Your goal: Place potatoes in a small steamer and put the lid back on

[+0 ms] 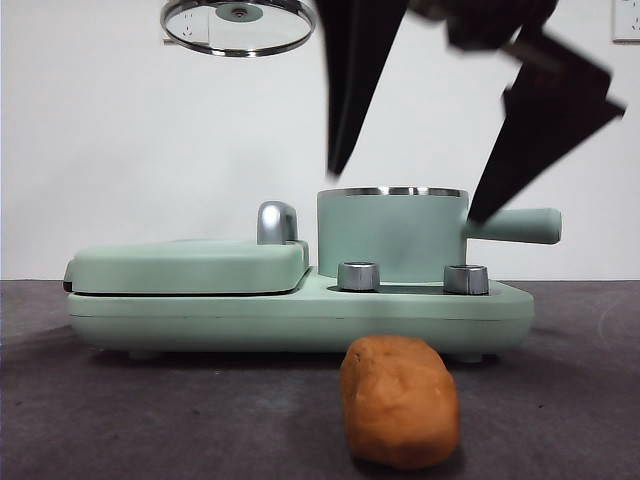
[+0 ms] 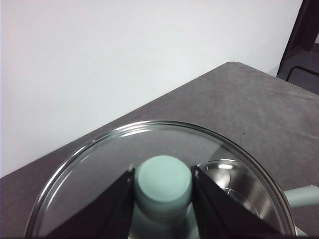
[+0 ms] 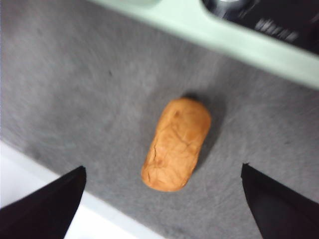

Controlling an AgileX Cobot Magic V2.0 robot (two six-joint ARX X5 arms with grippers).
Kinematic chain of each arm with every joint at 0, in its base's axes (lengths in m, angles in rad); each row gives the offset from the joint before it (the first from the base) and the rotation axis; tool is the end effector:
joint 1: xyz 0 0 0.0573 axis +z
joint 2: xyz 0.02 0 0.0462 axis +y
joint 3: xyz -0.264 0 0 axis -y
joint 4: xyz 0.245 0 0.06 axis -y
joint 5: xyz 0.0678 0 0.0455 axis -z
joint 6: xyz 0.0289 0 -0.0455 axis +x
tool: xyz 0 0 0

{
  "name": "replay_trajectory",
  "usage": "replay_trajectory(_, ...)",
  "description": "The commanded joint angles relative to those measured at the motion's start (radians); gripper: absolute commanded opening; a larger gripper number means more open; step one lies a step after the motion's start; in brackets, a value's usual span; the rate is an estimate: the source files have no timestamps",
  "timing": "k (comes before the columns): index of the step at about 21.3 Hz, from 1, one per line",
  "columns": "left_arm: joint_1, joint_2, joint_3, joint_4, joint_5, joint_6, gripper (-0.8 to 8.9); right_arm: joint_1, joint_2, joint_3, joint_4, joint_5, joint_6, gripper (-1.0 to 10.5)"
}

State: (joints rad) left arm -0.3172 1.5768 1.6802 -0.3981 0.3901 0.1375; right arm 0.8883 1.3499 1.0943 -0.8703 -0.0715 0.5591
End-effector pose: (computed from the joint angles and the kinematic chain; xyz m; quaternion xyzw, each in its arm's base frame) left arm 0.3287 -0.1195 0.4250 0.0584 0.1228 -0.3518 0.9261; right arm 0.1598 0.1999 0.2700 0.0033 0.5785 0.2401 0.7795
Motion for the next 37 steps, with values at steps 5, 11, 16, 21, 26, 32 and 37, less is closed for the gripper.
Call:
replay_trajectory(5, 0.004, -0.009, 0.032, 0.003, 0.003, -0.008, 1.17, 0.032, 0.196, 0.018, 0.007, 0.003, 0.018, 5.0)
replay_trajectory(11, 0.004, -0.009, 0.032, -0.001, 0.003, -0.008, 1.17, 0.031, 0.343, 0.017, 0.063, -0.063, -0.005, 5.0)
replay_trajectory(16, 0.01, -0.009, 0.032, -0.002, 0.003, -0.008, 1.17, 0.031, 0.414, 0.017, 0.098, -0.055, -0.025, 2.3)
replay_trajectory(21, 0.026, -0.008, 0.032, 0.002, 0.003, -0.008, 1.17, -0.011, 0.381, 0.101, 0.026, -0.088, -0.106, 1.3)
replay_trajectory(26, 0.038, -0.006, 0.032, 0.002, 0.003, -0.008, 1.18, -0.191, 0.387, 0.484, -0.186, -0.088, -0.286, 1.4)
replay_trajectory(32, 0.037, 0.0, 0.031, 0.001, 0.003, -0.008, 1.18, -0.402, 0.591, 0.958, -0.371, -0.094, -0.386, 1.4)
replay_trajectory(37, 0.037, 0.013, 0.031, 0.001, 0.003, -0.008, 1.18, -0.455, 0.779, 1.178, -0.437, -0.122, -0.397, 1.4)
